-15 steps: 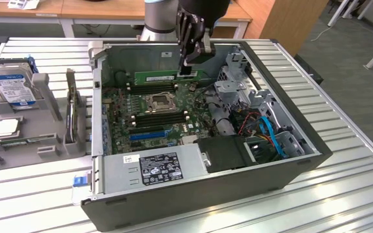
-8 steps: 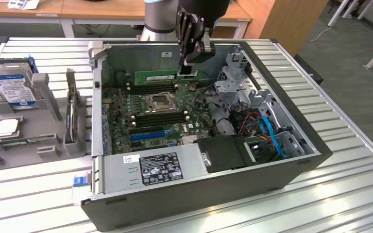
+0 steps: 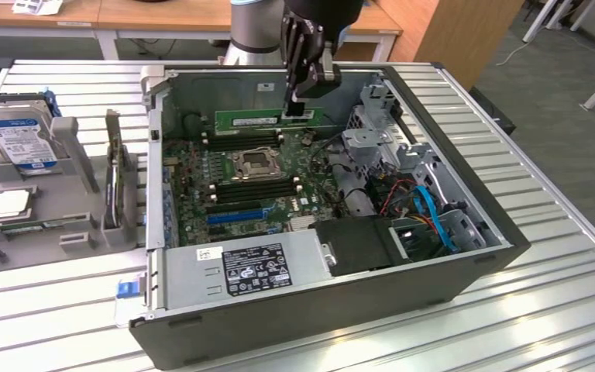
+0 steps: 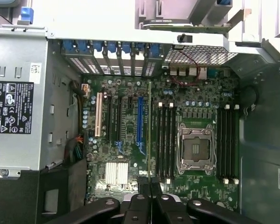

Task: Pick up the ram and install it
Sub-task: 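Pick up the ram and move it above insertion slot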

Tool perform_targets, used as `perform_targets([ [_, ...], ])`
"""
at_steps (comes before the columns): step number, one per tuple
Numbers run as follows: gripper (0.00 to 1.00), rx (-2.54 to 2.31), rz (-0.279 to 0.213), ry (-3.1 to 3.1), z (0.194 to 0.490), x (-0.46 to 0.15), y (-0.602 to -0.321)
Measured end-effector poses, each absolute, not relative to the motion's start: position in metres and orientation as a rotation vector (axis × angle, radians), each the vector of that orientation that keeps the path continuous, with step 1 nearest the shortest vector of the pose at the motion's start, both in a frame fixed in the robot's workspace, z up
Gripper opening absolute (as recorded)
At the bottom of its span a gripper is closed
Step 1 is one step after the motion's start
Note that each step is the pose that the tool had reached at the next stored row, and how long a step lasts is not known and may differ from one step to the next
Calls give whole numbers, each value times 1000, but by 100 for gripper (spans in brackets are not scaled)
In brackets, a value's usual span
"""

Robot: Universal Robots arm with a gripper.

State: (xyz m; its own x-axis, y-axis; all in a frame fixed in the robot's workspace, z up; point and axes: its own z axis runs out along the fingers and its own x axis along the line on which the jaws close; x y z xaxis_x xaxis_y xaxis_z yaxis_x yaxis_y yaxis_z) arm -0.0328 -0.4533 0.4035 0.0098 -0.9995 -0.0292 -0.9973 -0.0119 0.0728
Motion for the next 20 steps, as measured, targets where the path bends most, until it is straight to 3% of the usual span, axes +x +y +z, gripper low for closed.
perform_targets([
  [20, 12, 2179, -113, -2218, 402, -33, -435],
])
